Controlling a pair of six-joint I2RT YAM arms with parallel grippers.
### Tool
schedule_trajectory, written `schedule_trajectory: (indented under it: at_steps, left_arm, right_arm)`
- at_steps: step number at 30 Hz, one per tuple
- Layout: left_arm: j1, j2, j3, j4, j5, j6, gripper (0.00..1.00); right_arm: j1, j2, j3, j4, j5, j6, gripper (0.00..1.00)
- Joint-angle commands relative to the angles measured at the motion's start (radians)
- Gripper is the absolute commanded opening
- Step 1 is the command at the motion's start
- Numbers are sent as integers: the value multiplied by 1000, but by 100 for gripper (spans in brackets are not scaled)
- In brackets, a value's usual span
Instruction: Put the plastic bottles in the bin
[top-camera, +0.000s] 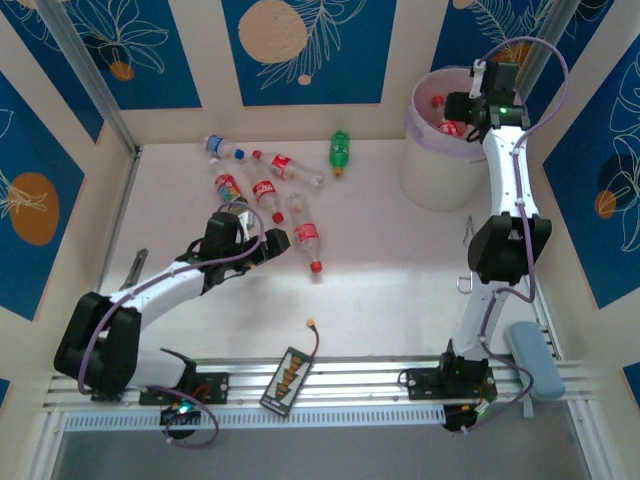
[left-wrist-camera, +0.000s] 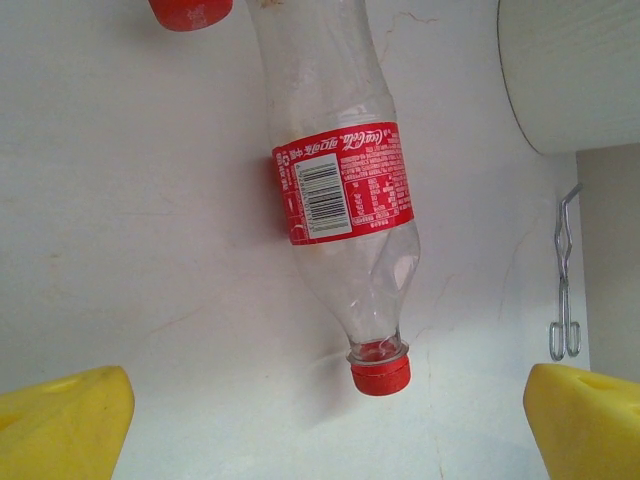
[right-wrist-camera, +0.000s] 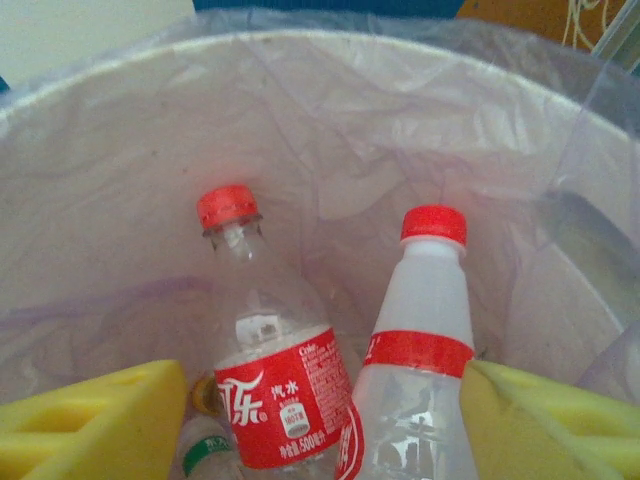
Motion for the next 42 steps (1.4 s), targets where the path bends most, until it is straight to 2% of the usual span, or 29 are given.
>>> schedule_trajectory:
  at_steps: [1,8,13,19,28,31,38,42]
  left_arm:
    - [9,3,9,-3,-3,5,100]
    - [10,-13,6,-18,-11,14,100]
    - [11,-23,7,-36,-15,22,100]
    - [19,-49,19,-92,-46,54,100]
    - [36,-35,31,-72,-32,32,100]
    - [35,-25,33,-65,-36,33,100]
    - [35,8,23,37,28,-22,100]
    - [36,10,23,40,28,-18,100]
  right_arm:
    - [-2,23,62,-24,-31,10,70]
    - [4,55,58,-33,-42,30,60]
    - [11,24,39,-16,-36,32,60]
    - [27,-58,49,-54,-48,36,67]
    - [87,-247,-77,-44,-75,60,79]
    - [131,-317,-136,-51,-91,70,83]
    - [311,-458,-276,-94,-71,69,90]
    - [416,-506,-371,-99,-68,95,93]
